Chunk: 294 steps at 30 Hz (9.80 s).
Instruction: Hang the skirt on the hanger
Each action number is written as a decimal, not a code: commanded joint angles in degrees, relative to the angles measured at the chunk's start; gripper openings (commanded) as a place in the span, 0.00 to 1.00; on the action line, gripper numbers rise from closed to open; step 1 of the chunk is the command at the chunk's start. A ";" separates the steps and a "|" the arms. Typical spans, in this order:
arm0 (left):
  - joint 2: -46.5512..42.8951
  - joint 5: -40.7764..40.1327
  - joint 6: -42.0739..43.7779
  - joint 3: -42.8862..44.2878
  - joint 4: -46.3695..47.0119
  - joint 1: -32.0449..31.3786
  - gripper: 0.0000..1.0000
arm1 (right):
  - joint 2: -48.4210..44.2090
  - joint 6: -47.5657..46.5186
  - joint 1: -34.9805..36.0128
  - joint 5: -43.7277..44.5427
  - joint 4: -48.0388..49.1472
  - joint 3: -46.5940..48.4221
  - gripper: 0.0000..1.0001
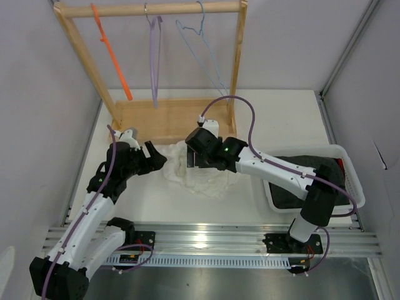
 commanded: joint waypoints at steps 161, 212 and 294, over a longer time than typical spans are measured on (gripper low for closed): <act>51.42 -45.48 21.06 101.61 -20.66 -0.66 0.69 | -11.56 -4.90 -4.16 5.99 6.90 -24.72 0.00; 55.90 -37.83 19.38 102.31 -17.85 5.85 0.23 | -9.36 -7.10 -4.95 5.11 6.55 -23.23 0.00; -14.76 27.20 20.18 13.90 -18.21 3.65 0.00 | -6.82 -14.31 -9.61 -1.65 3.39 -17.34 0.00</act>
